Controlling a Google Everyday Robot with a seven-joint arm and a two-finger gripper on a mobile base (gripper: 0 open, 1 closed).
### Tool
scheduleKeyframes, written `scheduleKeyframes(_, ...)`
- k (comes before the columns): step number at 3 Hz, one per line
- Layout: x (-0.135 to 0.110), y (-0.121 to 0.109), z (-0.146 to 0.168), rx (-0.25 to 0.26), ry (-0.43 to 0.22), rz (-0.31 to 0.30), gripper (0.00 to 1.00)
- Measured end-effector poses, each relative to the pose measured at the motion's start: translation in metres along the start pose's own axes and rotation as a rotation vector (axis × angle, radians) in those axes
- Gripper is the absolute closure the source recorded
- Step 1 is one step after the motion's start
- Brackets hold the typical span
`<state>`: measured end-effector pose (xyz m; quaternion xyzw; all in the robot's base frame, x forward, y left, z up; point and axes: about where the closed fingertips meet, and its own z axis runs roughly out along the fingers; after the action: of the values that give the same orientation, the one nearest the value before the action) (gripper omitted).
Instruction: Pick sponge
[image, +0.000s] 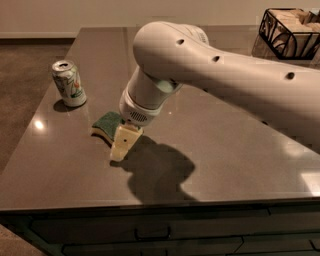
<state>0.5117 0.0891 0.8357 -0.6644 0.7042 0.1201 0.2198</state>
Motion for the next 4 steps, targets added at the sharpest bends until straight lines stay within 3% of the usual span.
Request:
scheduleKeyframes(2, -0.007, -0.006, 0.001, -0.034, 0.007, 0.031, 0.65)
scheduleKeyframes(3, -0.010, -0.019, -0.020, -0.028, -0.009, 0.046, 0.88)
scheduleKeyframes(4, -0.013, -0.028, -0.042, -0.024, -0.026, 0.045, 1.00)
